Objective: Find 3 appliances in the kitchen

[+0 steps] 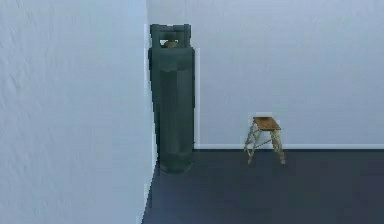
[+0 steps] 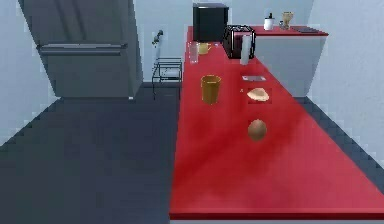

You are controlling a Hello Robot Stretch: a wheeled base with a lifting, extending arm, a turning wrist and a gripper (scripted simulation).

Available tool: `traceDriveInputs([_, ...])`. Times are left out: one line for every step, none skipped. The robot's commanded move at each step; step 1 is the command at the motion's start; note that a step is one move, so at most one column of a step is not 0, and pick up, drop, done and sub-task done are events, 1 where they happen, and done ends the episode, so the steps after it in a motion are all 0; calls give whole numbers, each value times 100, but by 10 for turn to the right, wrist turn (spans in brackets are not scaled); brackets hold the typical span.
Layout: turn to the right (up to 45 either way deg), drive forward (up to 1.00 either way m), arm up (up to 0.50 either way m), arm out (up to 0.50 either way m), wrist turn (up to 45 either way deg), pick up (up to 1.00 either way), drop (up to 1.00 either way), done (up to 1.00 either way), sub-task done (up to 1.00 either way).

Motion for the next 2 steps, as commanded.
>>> traceDriveInputs([150, 0, 0, 0, 0, 0, 0, 0, 0])
traceDriveInputs([0, 20, 0, 0, 0, 0, 0, 0, 0])
